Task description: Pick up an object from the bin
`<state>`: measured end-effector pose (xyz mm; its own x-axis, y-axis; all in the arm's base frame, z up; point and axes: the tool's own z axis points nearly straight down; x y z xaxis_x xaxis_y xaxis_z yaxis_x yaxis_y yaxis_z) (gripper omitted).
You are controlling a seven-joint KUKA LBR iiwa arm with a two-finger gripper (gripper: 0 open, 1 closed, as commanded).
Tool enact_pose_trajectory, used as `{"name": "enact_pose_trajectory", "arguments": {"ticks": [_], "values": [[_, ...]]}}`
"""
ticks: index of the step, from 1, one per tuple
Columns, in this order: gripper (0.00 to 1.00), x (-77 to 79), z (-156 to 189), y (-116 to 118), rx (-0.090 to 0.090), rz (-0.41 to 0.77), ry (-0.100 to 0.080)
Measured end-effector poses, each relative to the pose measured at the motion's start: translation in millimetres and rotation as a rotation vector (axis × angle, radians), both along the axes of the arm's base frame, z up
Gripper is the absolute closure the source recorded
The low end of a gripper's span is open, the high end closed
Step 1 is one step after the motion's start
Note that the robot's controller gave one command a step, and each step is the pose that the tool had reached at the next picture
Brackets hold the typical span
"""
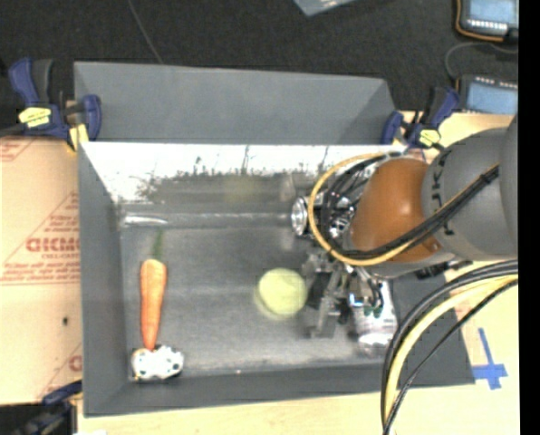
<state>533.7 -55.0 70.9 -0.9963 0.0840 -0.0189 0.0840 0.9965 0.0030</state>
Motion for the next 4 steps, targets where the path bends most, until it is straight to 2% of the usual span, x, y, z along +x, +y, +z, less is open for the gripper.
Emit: {"name": "enact_pose_trajectory", "arguments": {"ticks": [1,2,3,4], "values": [[0.0,-6.0,3,14,-0.003,0.142,0.002],[0.0,-17.0,2,31,-0.001,0.097,0.001],[0.0,-18.5,3,48,-0.006,0.308,0.002],[0.0,12.7,2,52,-0.008,0.452,0.0]]}}
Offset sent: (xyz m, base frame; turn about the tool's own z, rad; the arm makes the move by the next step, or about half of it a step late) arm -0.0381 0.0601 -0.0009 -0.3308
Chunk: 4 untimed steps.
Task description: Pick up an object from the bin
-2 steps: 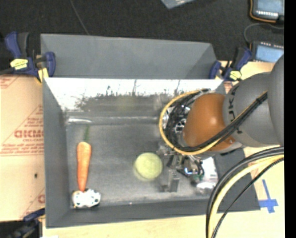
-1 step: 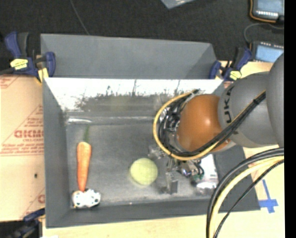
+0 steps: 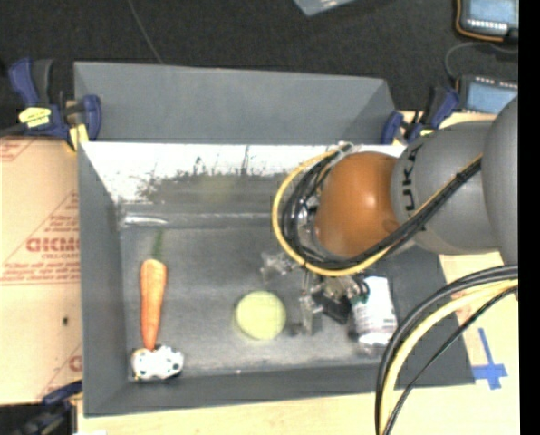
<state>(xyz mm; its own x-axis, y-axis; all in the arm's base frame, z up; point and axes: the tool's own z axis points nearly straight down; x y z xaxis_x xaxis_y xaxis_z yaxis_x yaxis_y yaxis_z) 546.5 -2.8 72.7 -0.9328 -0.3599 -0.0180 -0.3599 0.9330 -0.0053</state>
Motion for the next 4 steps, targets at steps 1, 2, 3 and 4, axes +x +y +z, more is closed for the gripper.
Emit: {"name": "enact_pose_trajectory", "arguments": {"ticks": [1,2,3,4], "values": [[0.0,8.7,0,9,0.003,-0.138,-0.006],[0.0,-18.2,0,21,-0.001,0.03,-0.002],[1.0,-58.5,-3,43,-0.007,0.375,-0.009],[1.0,-58.5,-3,43,-0.007,0.377,-0.009]]}}
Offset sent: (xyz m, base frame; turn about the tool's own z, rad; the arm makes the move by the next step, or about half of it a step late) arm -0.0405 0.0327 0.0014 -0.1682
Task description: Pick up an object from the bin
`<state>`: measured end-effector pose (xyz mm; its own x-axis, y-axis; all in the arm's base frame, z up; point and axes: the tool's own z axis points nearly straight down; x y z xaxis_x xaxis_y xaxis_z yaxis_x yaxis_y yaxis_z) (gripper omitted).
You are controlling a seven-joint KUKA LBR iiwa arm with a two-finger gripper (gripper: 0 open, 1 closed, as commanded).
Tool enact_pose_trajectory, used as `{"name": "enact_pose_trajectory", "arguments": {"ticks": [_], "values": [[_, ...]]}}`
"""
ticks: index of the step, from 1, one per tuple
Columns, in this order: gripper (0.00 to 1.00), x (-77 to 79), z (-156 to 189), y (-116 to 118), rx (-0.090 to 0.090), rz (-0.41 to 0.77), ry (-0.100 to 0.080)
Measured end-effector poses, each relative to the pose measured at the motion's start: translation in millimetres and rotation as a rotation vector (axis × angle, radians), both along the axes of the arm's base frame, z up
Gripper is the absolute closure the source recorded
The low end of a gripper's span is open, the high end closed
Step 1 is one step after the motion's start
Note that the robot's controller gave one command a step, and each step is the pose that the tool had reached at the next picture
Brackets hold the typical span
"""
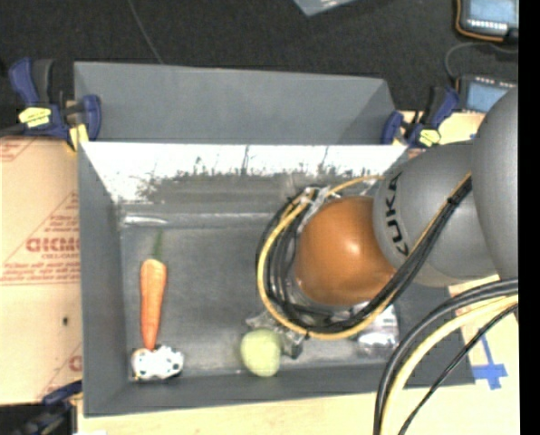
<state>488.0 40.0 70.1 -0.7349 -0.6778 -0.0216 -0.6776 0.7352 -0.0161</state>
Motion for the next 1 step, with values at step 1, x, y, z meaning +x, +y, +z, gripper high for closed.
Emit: {"name": "enact_pose_trajectory", "arguments": {"ticks": [1], "values": [[1.0,-0.5,0.0,0.2,0.0,0.002,0.001]]}}
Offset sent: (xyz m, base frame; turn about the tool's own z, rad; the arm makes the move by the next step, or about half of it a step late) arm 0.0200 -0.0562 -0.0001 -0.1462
